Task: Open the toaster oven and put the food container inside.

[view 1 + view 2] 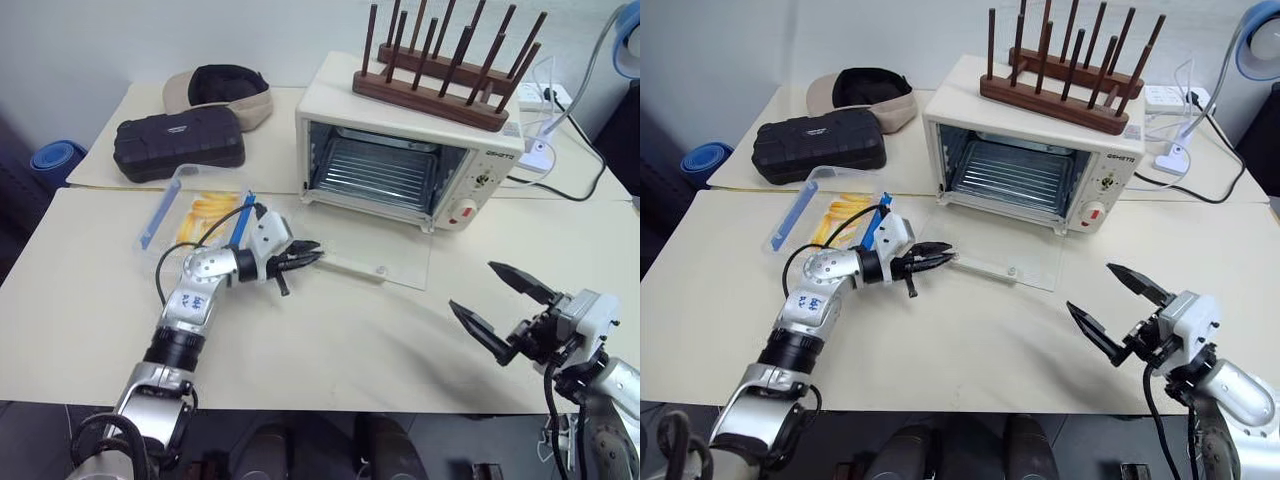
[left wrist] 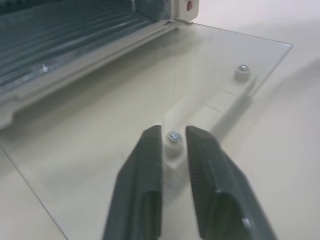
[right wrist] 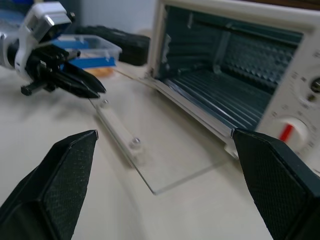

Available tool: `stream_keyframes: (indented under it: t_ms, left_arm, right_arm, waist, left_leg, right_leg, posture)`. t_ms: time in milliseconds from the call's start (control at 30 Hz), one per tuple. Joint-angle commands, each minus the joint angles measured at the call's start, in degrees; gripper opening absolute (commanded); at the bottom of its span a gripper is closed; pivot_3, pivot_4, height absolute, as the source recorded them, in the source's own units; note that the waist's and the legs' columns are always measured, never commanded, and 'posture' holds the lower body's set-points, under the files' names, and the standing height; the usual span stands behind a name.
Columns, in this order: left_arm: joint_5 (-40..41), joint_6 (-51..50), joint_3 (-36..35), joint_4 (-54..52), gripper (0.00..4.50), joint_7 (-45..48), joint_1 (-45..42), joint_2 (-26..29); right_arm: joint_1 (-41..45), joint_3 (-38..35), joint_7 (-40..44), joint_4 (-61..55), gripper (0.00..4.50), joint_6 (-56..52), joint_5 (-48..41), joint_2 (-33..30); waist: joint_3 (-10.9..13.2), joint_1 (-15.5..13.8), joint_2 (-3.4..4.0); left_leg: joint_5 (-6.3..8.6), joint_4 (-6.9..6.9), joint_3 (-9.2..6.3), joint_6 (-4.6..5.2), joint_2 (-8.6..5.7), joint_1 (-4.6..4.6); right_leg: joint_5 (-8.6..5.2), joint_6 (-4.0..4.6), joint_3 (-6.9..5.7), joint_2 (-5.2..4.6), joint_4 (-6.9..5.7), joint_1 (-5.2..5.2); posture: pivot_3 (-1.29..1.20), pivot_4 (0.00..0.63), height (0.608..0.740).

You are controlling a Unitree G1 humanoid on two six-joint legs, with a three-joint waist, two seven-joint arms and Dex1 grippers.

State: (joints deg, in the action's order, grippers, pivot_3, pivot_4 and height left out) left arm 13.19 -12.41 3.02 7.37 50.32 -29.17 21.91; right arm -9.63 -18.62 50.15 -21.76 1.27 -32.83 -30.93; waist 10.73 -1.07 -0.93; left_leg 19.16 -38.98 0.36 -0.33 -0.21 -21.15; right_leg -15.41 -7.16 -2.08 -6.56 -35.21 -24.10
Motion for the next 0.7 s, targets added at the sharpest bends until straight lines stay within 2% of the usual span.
stream_keyframes:
  t_ms: [33, 67, 167, 267, 300, 433, 500, 567, 700]
  left_arm:
    - [11.68, -11.04, -11.26, -17.73, 2.15, -4.90, 4.59, 2.82]
    - [14.03, -13.50, -15.37, -22.05, 2.33, -6.39, 7.43, 4.42]
    - [17.61, -17.55, -27.74, -29.40, 3.33, -9.70, 17.41, 8.81]
    - [20.15, -20.05, -44.89, -30.07, 4.16, -12.34, 32.24, 9.78]
    - [20.96, -20.70, -48.51, -29.73, 4.48, -13.22, 35.70, 9.63]
    - [20.95, -19.09, -56.27, -27.86, 4.48, -15.08, 45.45, 8.31]
    - [21.36, -20.93, -57.14, -28.71, 4.48, -17.28, 47.82, 7.82]
    - [25.18, -24.25, -56.01, -30.69, 4.48, -18.14, 47.66, 7.93]
    - [35.13, -36.01, -54.03, -34.51, 4.48, -26.16, 43.11, 8.87]
  right_arm:
    - [3.25, 1.81, 2.85, 1.10, 4.50, 1.29, -1.04, -0.28]
    - [4.30, 2.63, 4.07, 1.57, 4.50, 1.36, -1.20, -0.35]
    - [7.47, 4.70, 6.44, 3.27, 4.50, 2.16, -0.95, 0.05]
    - [11.70, 7.41, 8.20, 5.60, 4.50, 3.98, 0.06, 1.11]
    - [12.60, 8.00, 8.67, 6.14, 4.50, 4.54, 0.25, 1.39]
    - [15.14, 9.53, 9.05, 7.19, 4.50, 5.40, 0.32, 2.25]
    - [15.90, 10.11, 9.49, 7.46, 4.50, 5.55, 0.23, 2.48]
    - [16.30, 10.57, 9.92, 7.54, 4.50, 6.01, 0.62, 2.38]
    - [16.54, 11.05, 10.49, 7.71, 4.50, 6.57, 1.15, 1.81]
  waist:
    - [0.00, 0.20, 0.00]
    - [0.00, 0.35, 0.00]
    - [-0.01, 1.05, 0.03]
    - [-0.04, 1.93, 0.09]
    - [-0.04, 2.39, 0.08]
    - [-0.06, 0.81, 0.00]
    - [-0.05, 0.07, 0.00]
    - [-0.05, -0.50, 0.00]
    - [-0.06, -0.31, -0.01]
  left_leg:
    - [0.00, 0.00, -0.15, 0.00, 0.07, -0.01]
    - [0.01, 0.00, -0.22, -0.01, 0.20, 0.00]
    - [0.05, 0.03, -0.25, -0.07, 0.26, 0.04]
    - [0.11, 0.07, -0.13, -0.09, 0.30, 0.11]
    - [0.15, 0.10, -0.06, -0.08, 0.36, 0.16]
    - [0.25, -0.04, -0.19, -0.02, 0.39, 0.10]
    - [0.41, -0.05, -0.33, 0.21, 0.26, 0.21]
    - [0.58, -0.05, -0.42, 0.35, 0.24, 0.39]
    - [0.65, -0.05, -0.58, 0.31, 0.23, 0.48]
  right_leg:
    - [0.00, 0.00, 0.02, 0.00, 0.01, 0.00]
    - [0.00, 0.00, 0.04, -0.02, 0.00, 0.00]
    - [-0.01, 0.01, 0.05, -0.01, 0.04, 0.00]
    - [-0.01, 0.02, 0.11, 0.00, 0.07, 0.01]
    - [-0.02, 0.03, 0.14, 0.03, 0.10, 0.00]
    - [-0.08, 0.13, -0.02, 0.00, 0.31, 0.02]
    - [-0.09, 0.16, -0.04, -0.11, 0.42, 0.23]
    - [-0.10, 0.19, -0.11, -0.15, 0.55, 0.48]
    - [-0.14, 0.27, -0.16, -0.36, 0.61, 0.68]
  posture:
    - [0.00, 0.150, 0.740]
    - [0.00, 0.150, 0.740]
    - [0.00, 0.150, 0.740]
    - [0.00, 0.150, 0.740]
    - [0.00, 0.150, 0.740]
    - [0.00, 0.150, 0.740]
    - [0.00, 0.150, 0.740]
    - [0.00, 0.150, 0.740]
    - [0.00, 0.150, 0.740]
